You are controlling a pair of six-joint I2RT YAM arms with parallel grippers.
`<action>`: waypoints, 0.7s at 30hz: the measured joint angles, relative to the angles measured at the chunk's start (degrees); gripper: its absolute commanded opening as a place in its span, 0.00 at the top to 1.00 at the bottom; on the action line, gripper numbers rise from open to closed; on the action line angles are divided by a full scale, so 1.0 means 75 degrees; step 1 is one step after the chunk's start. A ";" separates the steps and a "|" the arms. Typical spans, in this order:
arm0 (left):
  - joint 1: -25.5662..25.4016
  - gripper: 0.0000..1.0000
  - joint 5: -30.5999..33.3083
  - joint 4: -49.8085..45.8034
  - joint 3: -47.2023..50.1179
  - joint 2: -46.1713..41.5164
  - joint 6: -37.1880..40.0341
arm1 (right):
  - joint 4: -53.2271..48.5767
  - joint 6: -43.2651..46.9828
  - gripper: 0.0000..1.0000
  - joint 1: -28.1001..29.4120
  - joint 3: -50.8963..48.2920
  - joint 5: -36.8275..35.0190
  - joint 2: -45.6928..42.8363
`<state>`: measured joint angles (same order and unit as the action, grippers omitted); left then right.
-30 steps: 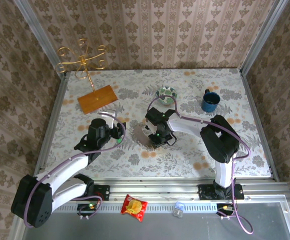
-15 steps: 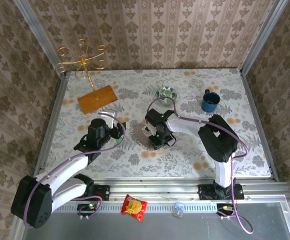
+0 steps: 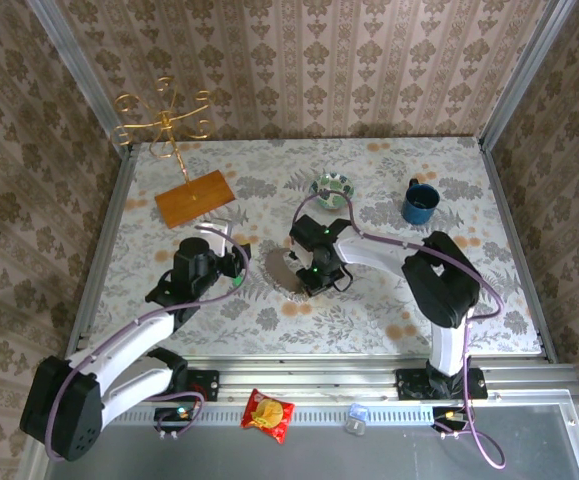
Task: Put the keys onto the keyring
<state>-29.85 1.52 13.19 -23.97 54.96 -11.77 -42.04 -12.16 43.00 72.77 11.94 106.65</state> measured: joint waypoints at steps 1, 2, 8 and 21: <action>0.0000 0.40 -0.0003 0.0000 0.0000 -0.0044 0.0044 | 0.0032 0.0044 1.00 0.0012 -0.0026 -0.0058 -0.0189; 0.0000 0.40 -0.0006 0.0000 0.0000 -0.0087 0.0117 | 0.0067 0.0105 1.00 0.0032 -0.0047 -0.0131 -0.0385; 0.0006 0.40 -0.0358 -0.0076 -0.0012 -0.0367 0.0653 | 0.0752 0.0554 1.00 0.0052 -0.0475 -0.0373 -0.1679; 0.0006 0.51 -0.1842 -0.0189 -0.0510 -0.0662 0.2565 | 0.3552 0.1652 1.00 -0.0105 -0.2358 -0.0050 -0.4159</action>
<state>-29.80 -12.29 11.77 -27.79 50.00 7.46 -15.40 0.23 42.22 55.09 11.57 75.46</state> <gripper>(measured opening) 0.517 0.063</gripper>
